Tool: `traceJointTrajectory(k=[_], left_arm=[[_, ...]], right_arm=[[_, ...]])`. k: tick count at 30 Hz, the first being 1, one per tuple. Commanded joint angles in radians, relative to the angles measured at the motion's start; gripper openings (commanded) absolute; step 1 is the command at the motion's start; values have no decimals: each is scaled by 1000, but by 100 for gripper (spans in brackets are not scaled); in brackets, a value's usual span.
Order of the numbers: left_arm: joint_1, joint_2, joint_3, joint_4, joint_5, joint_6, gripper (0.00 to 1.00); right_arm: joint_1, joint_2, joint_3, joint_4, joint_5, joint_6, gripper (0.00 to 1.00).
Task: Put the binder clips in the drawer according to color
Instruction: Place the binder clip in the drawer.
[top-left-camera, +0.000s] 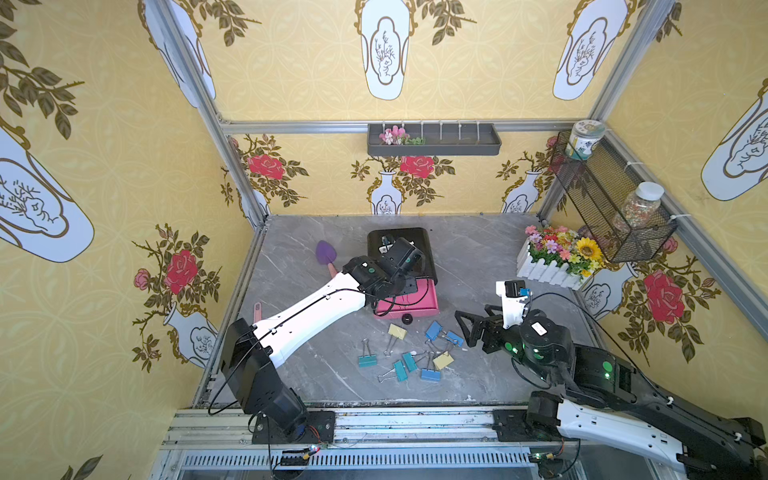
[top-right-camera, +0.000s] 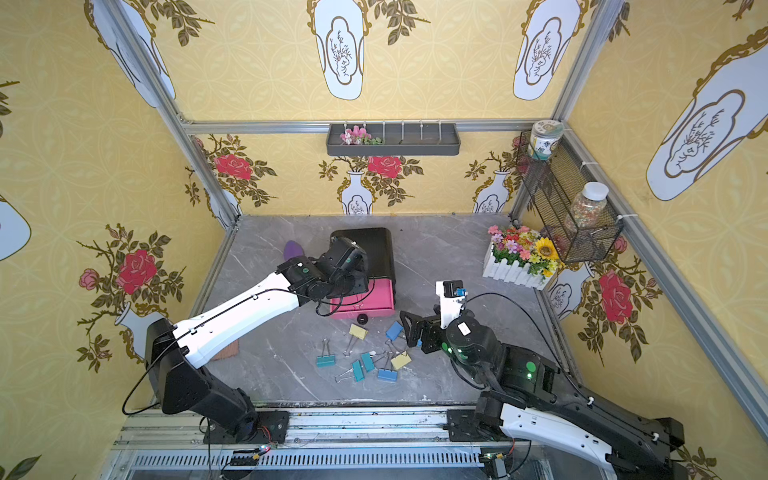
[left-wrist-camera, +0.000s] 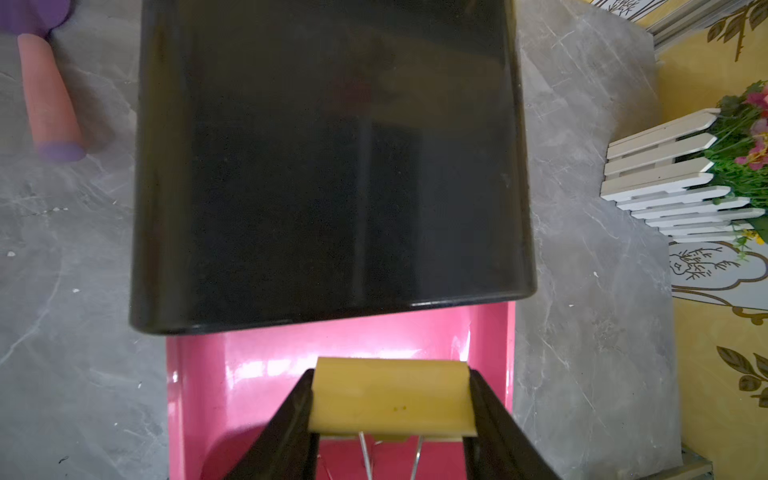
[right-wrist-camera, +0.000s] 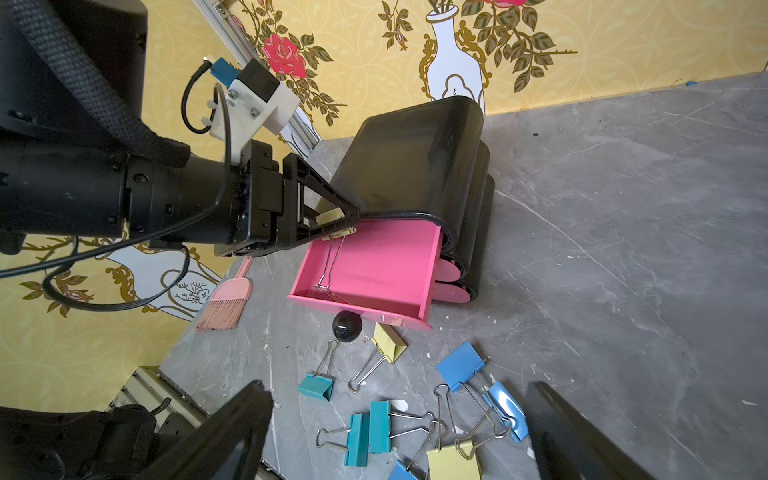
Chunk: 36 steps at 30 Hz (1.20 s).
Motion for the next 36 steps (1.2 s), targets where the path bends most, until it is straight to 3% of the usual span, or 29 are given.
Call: traceJointTrajectory(k=[1,10,24,28,36], left_arm=[[1,-1,9,-20,-8,-8,52],[1,-8,16,-38,-20,-5,64],[2,-78,25,-88,-80,-4,63],[25,-159,-53,-80,-74,-36,63],[126,-448,-384,34,28,-175,62]], right_arm=[[-1,1,9,5,8,-10,98],[-1,-6,8,-4,12,-9,100],[-2,61,14,-34,5,16,97],[-10,76,-24,-46,-12,56,92],[-40,108,-186,-109,-160,246,86]])
